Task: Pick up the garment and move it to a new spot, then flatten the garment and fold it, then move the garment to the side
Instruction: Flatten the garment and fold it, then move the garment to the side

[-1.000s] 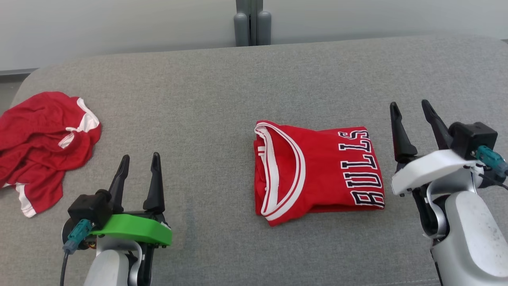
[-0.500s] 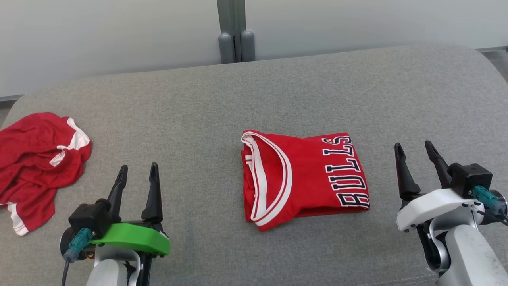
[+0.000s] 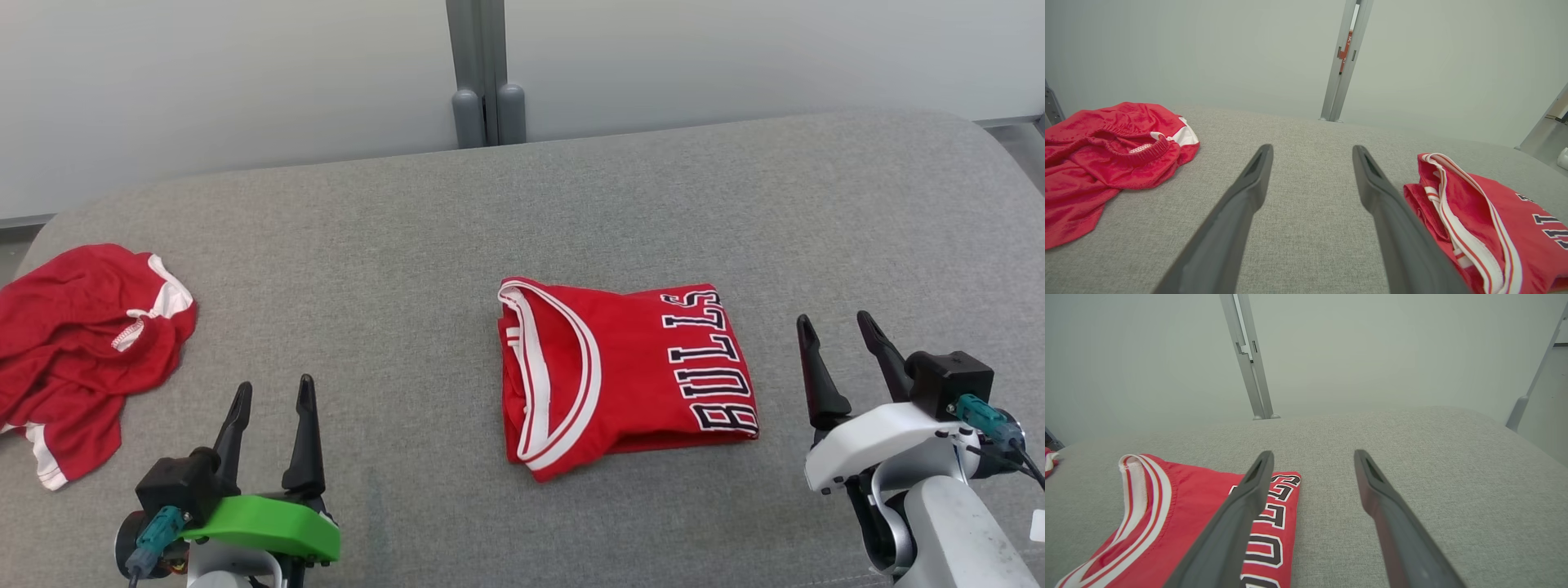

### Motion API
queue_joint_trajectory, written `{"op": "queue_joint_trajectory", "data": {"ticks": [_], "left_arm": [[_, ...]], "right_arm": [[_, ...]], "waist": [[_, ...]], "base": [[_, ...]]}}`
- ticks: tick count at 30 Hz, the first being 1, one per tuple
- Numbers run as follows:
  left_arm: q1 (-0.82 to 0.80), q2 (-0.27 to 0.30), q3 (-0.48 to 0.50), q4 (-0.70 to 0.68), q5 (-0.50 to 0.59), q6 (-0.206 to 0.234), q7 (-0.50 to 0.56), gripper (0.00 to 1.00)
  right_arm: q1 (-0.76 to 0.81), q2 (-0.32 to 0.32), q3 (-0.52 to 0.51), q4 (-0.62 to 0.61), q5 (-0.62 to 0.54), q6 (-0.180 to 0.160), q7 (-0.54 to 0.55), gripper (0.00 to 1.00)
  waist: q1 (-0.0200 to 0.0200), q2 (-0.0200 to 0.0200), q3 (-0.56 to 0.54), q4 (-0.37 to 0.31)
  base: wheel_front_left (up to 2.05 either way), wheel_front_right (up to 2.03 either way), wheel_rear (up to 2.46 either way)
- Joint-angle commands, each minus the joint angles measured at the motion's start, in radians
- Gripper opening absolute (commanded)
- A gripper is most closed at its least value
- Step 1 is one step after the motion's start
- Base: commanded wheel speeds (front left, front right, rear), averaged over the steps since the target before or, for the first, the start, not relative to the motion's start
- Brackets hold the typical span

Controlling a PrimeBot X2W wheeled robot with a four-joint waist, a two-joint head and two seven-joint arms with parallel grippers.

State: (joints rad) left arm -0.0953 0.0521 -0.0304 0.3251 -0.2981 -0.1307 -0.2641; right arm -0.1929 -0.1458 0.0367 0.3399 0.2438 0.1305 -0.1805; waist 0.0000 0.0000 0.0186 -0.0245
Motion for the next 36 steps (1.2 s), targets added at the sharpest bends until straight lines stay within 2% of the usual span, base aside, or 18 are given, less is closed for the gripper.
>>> {"op": "queue_joint_trajectory", "data": {"ticks": [1, 14, 18, 20, 27, 36], "left_arm": [[0.015, 0.000, 0.005, 0.000, 0.002, 0.001, 0.000, 1.00], [0.005, -0.001, 0.000, -0.010, -0.005, 0.001, 0.000, 1.00], [-0.006, -0.001, -0.003, -0.014, -0.007, 0.001, 0.000, 1.00], [-0.009, -0.001, -0.001, -0.017, -0.006, 0.001, 0.000, 1.00], [-0.034, -0.001, -0.013, -0.022, -0.010, 0.001, 0.000, 1.00], [-0.080, 0.000, -0.047, -0.020, -0.032, 0.001, 0.000, 1.00]], "right_arm": [[0.008, -0.004, -0.002, 0.003, 0.006, 0.000, 0.001, 1.00], [-0.006, 0.001, -0.006, 0.006, 0.002, 0.000, 0.017, 1.00], [-0.023, 0.000, 0.008, 0.014, 0.024, 0.000, 0.058, 1.00], [-0.040, 0.009, 0.019, 0.023, 0.064, 0.000, 0.101, 1.00], [-0.163, 0.016, 0.026, 0.143, 0.131, 0.000, 0.358, 1.00], [-0.296, 0.050, -0.013, 0.358, 0.106, 0.000, 0.544, 1.00]], "waist": [[0.0000, 0.0000, -0.003, 0.002], [0.0000, 0.0000, 0.016, 0.006], [0.0000, 0.0000, 0.031, 0.010], [0.0000, 0.0000, 0.040, 0.013], [0.0000, 0.0000, 0.091, 0.028], [0.0000, 0.0000, 0.162, 0.071]], "base": [[0.00, 0.00, 0.00], [0.00, 0.00, 0.00], [0.00, 0.00, 0.00], [0.00, 0.00, 0.00], [0.00, 0.00, 0.00], [0.00, 0.00, 0.00]]}}
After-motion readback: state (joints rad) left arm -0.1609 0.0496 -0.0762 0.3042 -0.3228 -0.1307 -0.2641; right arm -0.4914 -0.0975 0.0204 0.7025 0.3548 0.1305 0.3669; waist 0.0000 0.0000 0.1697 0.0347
